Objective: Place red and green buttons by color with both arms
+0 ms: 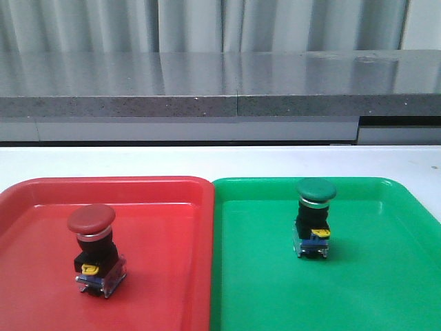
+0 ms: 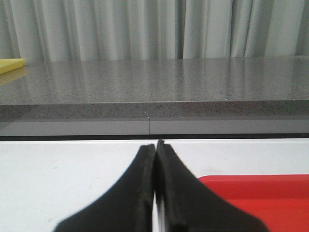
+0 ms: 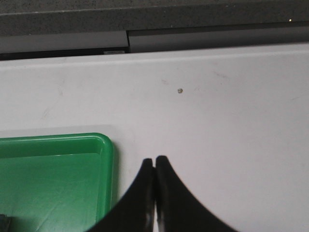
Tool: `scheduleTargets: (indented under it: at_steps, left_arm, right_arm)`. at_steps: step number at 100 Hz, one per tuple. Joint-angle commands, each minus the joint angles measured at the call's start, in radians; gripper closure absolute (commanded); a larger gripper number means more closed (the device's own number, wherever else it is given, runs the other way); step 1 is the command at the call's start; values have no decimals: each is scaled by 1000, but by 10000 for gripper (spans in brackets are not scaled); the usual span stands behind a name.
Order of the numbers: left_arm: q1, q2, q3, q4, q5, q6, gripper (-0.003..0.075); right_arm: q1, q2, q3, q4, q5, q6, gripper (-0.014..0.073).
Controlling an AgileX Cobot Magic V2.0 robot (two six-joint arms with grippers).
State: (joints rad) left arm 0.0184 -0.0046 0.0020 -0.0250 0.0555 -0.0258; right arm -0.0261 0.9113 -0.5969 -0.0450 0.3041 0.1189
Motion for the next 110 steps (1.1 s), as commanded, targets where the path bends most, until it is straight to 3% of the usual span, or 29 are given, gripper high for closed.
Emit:
scheduleTargets:
  at_steps: [1, 42, 86, 110]
  left_arm:
    - [3, -32, 10, -5, -73, -8, 741]
    - [3, -32, 10, -5, -73, -8, 741]
    - [3, -32, 10, -5, -73, -8, 741]
    - [3, -32, 10, -5, -73, -8, 741]
  right_arm:
    - [-9, -46, 1, -26, -92, -12, 657]
    - [-7, -258, 156, -54, -211, -12, 657]
    - [-7, -553, 296, -55, -246, -12, 657]
    - [-7, -700, 410, -55, -446, -12, 657]
